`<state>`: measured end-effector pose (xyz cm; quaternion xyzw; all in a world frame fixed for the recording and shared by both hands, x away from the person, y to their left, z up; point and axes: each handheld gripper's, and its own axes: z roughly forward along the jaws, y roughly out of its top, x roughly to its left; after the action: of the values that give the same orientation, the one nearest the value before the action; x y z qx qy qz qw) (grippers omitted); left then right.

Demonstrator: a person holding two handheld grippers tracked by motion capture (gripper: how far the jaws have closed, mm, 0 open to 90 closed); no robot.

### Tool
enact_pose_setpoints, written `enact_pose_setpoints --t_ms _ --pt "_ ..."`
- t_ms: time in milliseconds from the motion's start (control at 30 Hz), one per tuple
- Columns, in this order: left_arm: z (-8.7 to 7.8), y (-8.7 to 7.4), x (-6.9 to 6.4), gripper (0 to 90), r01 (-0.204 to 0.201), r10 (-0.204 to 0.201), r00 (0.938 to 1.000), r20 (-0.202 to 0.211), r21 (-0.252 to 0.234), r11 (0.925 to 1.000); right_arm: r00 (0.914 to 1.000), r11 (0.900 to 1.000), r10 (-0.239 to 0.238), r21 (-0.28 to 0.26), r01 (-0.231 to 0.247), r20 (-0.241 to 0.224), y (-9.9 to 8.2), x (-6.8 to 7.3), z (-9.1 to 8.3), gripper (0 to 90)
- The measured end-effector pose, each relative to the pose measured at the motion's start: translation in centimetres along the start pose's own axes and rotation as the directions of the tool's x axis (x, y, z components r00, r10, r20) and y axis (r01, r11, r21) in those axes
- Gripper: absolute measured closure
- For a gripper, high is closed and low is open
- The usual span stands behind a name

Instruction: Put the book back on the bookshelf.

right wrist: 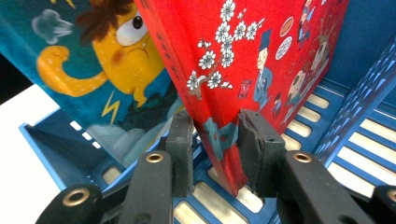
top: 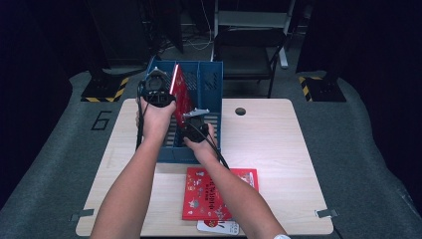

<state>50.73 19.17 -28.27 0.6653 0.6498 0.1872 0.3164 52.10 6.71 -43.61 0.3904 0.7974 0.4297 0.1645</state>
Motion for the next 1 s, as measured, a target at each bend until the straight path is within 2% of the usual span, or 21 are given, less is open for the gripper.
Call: enact_pose_setpoints --t_ms 133,167,200,267,333,467,533,567,600,667,900,967,1000 --pt "0.5 -0.1 -0.2 79.8 0.001 -0.001 1.0 -0.009 0.0 1.0 1.0 0.9998 0.009 0.015 -0.009 -0.002 0.0 -0.3 0.4 66.9" --pt "0.6 0.0 -0.2 79.8 -0.001 0.001 1.0 -0.008 0.005 1.0 0.9999 0.9999 0.007 0.01 -0.007 0.01 0.0 -0.4 0.5 67.0" --pt "0.7 0.0 -0.2 79.7 -0.001 0.001 0.9999 -0.01 0.001 1.0 0.9998 0.9995 0.018 0.026 -0.019 0.006 0.0 -0.4 0.5 67.0" --pt "0.7 0.0 -0.2 79.8 0.005 -0.005 0.9999 -0.009 0.002 1.0 1.0 0.9998 0.005 0.017 -0.006 0.007 0.1 -0.6 0.7 67.0" --pt "0.8 0.1 -0.2 79.8 -0.001 0.001 0.9999 -0.012 0.005 1.0 0.9998 0.9995 0.021 0.024 -0.021 0.002 0.1 -0.5 0.7 67.0" --pt "0.9 0.1 -0.1 79.8 -0.005 0.005 0.9999 -0.016 0.004 1.0 1.0 0.9998 0.008 0.02 -0.008 -0.001 0.2 -0.5 1.0 67.0" --pt "1.0 0.0 -0.1 79.8 -0.007 0.007 0.9998 -0.021 0.003 1.0 0.9993 0.9984 0.039 0.04 -0.038 -0.003 0.3 -0.2 1.0 67.0" --pt "1.0 0.0 -0.1 79.8 -0.011 0.011 0.9997 -0.021 0.005 0.9999 0.9999 0.9993 0.016 0.034 -0.016 -0.001 0.3 -0.3 1.1 67.0" --pt "1.0 0.0 -0.1 79.8 -0.011 0.011 0.9996 -0.024 0.008 0.9999 0.9995 0.9987 0.032 0.04 -0.032 -0.003 0.2 -0.1 1.1 67.0" --pt "1.1 0.0 0.0 79.8 -0.009 0.009 0.9996 -0.026 0.0 1.0 0.9999 0.9994 0.01 0.034 -0.01 0.0 0.3 -0.3 1.3 67.0" --pt "1.3 -0.1 -0.1 79.8 -0.02 0.02 0.9992 -0.035 0.008 0.9998 0.9995 0.9984 0.03 0.048 -0.03 -0.009 0.3 -0.2 1.5 67.0" --pt "1.3 -0.1 -0.1 79.8 -0.021 0.021 0.999 -0.04 0.004 0.9998 0.9989 0.9962 0.045 0.075 -0.045 -0.008 0.4 0.0 1.5 67.0" --pt "1.4 -0.2 -0.1 79.8 -0.024 0.024 0.9988 -0.042 0.007 0.9997 0.9997 0.9974 0.026 0.068 -0.025 -0.005 0.4 0.0 1.5 67.0"
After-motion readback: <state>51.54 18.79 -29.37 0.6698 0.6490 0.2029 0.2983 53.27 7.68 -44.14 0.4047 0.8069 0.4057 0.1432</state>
